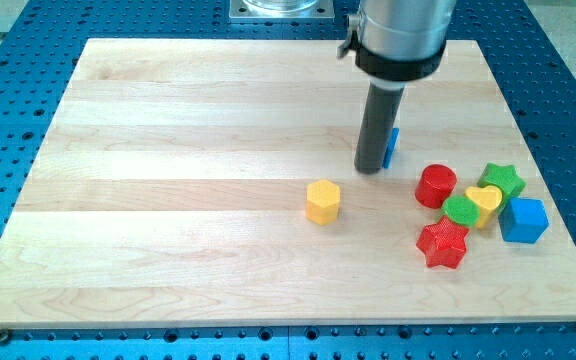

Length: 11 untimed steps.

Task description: Move your hand away from the blue triangle

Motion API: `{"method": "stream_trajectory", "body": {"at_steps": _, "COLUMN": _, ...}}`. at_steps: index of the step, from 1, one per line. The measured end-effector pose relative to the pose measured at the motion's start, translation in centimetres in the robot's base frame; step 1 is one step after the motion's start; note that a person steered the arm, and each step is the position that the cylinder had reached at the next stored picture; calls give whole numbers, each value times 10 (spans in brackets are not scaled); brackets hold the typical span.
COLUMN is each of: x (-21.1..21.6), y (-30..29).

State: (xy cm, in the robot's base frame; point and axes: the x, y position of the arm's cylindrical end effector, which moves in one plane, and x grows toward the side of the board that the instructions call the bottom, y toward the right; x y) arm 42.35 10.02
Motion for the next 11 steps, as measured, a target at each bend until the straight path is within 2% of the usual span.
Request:
{"method": "stream_trajectory", "body": {"at_steps": 1, "x": -37, "y": 3}}
{"method": "stream_trajectory", "body": {"at_steps": 2, "x": -47, "y": 3}}
{"method": "stream_trajectory", "body": {"at_steps": 3, "x": -47, "y": -21}}
{"method": "stream_trajectory", "body": {"at_steps": 4, "x": -45, "y": -83}}
{"method": "stream_trajectory", "body": {"at_steps": 5, "x": -22, "y": -101}}
{"method": "stream_trajectory", "body": {"at_steps": 7, "x": -14, "y": -87}}
{"method": "stream_trajectory", "body": {"at_steps": 8, "x": -2, "y": -68}}
{"method": "stream_trajectory", "body": {"at_steps": 9, "x": 31, "y": -48}}
{"method": "stream_trajectory", "body": {"at_steps": 11, "x": 45, "y": -48}}
